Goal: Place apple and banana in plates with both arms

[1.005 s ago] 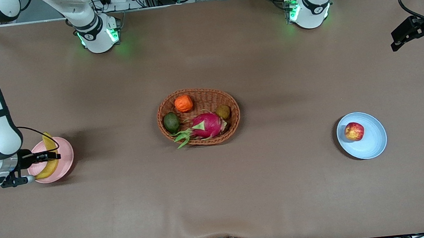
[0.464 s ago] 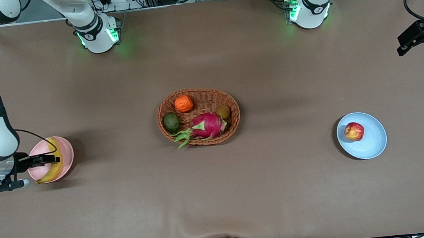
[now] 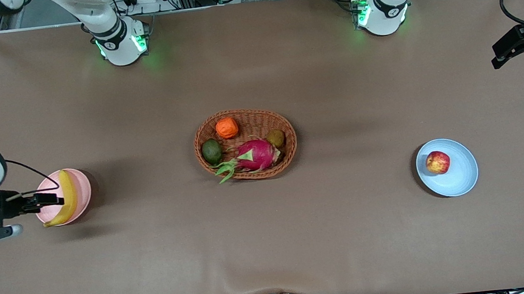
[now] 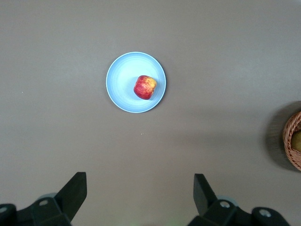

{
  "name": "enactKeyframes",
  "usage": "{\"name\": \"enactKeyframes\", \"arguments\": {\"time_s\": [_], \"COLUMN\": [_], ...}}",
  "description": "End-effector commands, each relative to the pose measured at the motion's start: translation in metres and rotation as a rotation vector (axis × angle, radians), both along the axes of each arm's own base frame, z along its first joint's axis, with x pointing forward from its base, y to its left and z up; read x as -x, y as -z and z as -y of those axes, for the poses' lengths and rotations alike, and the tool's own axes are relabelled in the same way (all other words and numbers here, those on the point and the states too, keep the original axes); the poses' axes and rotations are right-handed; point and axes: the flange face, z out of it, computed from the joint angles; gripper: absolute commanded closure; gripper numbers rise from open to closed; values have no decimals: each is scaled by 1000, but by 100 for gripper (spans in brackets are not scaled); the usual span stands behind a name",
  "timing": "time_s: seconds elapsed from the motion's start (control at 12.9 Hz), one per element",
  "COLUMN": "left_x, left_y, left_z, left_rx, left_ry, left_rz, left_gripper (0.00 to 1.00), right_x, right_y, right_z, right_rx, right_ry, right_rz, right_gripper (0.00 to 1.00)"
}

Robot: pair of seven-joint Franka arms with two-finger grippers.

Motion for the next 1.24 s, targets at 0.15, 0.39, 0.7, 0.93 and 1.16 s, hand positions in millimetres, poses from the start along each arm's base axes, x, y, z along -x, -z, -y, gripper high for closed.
{"name": "enactKeyframes", "arguments": {"time_s": [0.15, 0.39, 0.7, 0.93, 1.16], "left_x": [0, 1, 2, 2, 6], "left_y": [-5, -7, -8, -7, -7], "left_z": [-1, -2, -2, -1, 4], "left_rx": [-17, -18, -18, -19, -36], "left_ry": [2, 1, 1, 3, -3], "left_rz": [-1, -4, -3, -7, -16], "left_gripper": [0, 0, 0, 0, 0], "right_x": [29, 70, 103, 107, 108], "right_y": [-88, -123, -172, -234, -283], "right_z": [-58, -99, -141, -134, -133], "right_rx": [69, 117, 198, 183, 185], "right_ry": [-39, -13, 56, 77, 87], "right_rz": [22, 28, 65, 82, 110], "right_gripper": [0, 0, 0, 0, 0]}}
